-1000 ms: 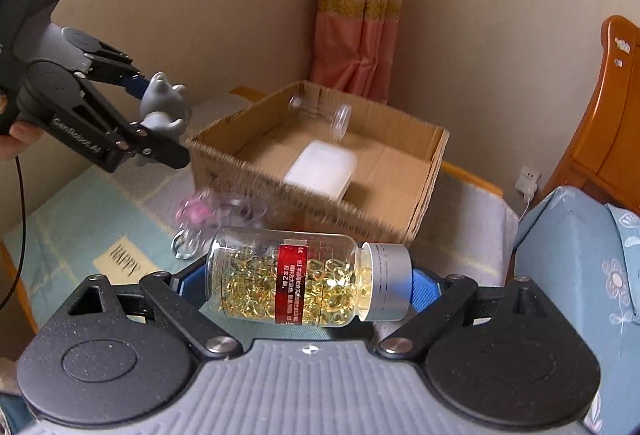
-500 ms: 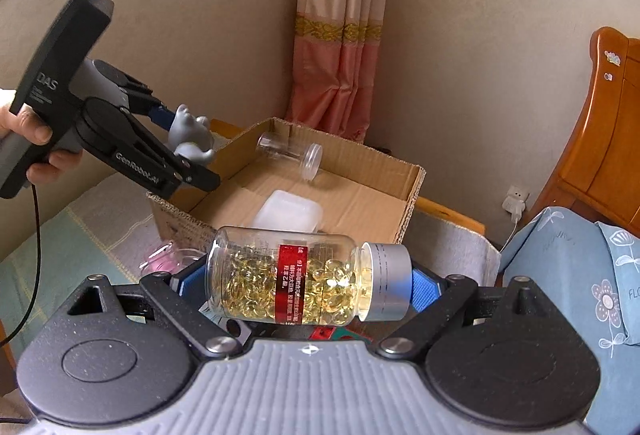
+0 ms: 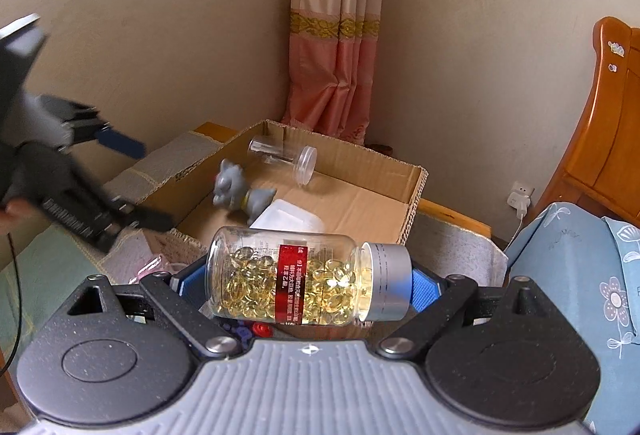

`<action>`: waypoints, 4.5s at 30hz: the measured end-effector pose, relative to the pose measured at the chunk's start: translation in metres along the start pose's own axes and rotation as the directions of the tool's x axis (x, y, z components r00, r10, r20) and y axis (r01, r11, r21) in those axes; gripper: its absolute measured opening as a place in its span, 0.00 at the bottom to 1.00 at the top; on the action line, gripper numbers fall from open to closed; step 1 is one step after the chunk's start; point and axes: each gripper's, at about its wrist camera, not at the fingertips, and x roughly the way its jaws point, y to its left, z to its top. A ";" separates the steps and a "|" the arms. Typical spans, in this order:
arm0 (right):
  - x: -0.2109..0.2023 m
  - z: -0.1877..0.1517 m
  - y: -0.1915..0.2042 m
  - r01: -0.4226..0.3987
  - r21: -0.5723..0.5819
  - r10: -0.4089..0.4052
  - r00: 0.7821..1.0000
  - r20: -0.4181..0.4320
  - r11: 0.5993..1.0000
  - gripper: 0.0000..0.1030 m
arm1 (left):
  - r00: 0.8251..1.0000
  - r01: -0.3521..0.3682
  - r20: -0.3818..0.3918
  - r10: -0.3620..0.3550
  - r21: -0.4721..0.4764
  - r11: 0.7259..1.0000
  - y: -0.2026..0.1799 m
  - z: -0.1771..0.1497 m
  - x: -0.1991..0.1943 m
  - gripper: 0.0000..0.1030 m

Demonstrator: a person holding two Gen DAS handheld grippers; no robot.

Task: Organize rigid objects
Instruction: 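Lower the toy cat into the box and open the left tool, then place the capsule bottle into the box and open the right tool, then move the left tool down toward the pink keychain beside the box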

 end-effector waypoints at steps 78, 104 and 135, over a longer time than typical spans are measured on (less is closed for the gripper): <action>0.048 -0.140 0.029 0.333 0.336 -0.276 0.939 -0.207 0.881 1.00 | 0.990 -0.128 -0.079 0.117 -0.156 0.979 0.005 -0.099 0.011 0.95; 0.049 -0.143 0.026 0.282 0.300 -0.262 0.959 -0.107 0.911 1.00 | 0.990 -0.119 -0.096 0.100 -0.225 0.967 0.041 -0.115 0.033 0.99; 0.045 -0.148 0.030 0.283 0.298 -0.268 0.959 -0.089 0.912 1.00 | 0.993 -0.121 -0.037 0.116 -0.302 0.946 0.044 -0.096 0.025 0.99</action>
